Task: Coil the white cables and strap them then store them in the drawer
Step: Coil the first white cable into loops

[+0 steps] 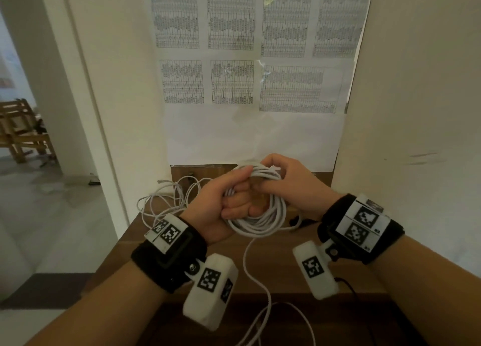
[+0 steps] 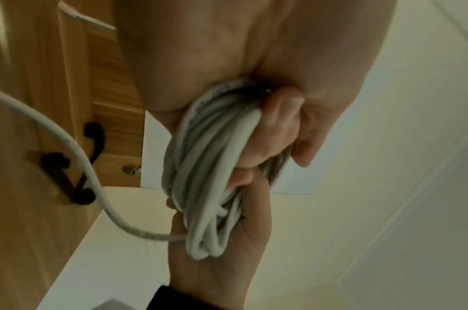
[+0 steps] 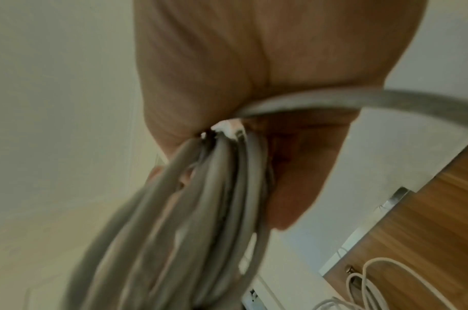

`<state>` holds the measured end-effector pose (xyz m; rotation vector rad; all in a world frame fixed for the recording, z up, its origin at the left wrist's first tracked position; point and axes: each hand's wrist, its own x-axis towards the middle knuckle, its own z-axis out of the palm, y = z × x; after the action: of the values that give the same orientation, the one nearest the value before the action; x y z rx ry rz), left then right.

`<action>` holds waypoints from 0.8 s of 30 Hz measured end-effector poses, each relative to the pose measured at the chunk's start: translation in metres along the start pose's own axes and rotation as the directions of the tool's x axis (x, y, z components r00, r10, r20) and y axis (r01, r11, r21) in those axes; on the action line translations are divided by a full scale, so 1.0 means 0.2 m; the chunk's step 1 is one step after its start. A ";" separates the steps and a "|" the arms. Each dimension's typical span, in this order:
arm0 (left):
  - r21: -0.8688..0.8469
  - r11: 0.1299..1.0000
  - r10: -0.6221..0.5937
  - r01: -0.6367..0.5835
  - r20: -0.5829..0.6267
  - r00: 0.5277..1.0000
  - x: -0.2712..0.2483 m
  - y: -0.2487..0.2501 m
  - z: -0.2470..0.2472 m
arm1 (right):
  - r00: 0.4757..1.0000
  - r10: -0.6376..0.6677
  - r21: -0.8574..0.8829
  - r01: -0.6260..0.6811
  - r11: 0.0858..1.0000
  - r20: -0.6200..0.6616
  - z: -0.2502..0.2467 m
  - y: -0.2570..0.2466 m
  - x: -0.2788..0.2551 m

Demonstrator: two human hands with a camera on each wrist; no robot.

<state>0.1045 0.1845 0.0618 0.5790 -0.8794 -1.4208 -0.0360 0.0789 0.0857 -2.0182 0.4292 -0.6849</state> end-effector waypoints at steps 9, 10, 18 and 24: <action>-0.197 0.972 0.080 -0.126 -0.227 0.971 0.01 0.09 -0.02 | 0.991 0.118 0.331 -0.133 0.934 0.066 -0.05 0.16 -0.11; -0.249 0.957 0.086 -0.149 -0.244 0.966 0.01 0.10 -0.02 | 0.988 0.140 0.385 -0.157 0.910 0.071 -0.06 0.18 -0.12; -0.223 0.910 0.272 -0.349 -0.314 0.910 0.09 0.12 0.12 | 0.908 0.418 0.437 -0.383 0.814 0.019 0.11 0.25 -0.06; 0.500 0.751 0.611 -0.432 -0.277 0.741 0.16 0.07 0.10 | 0.880 0.407 0.172 -0.453 0.875 0.245 0.27 0.20 -0.09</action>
<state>0.0951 0.1572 0.0897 0.8318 -0.8907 -0.5379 -0.0176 0.1040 0.0246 -1.6735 0.6278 -0.2327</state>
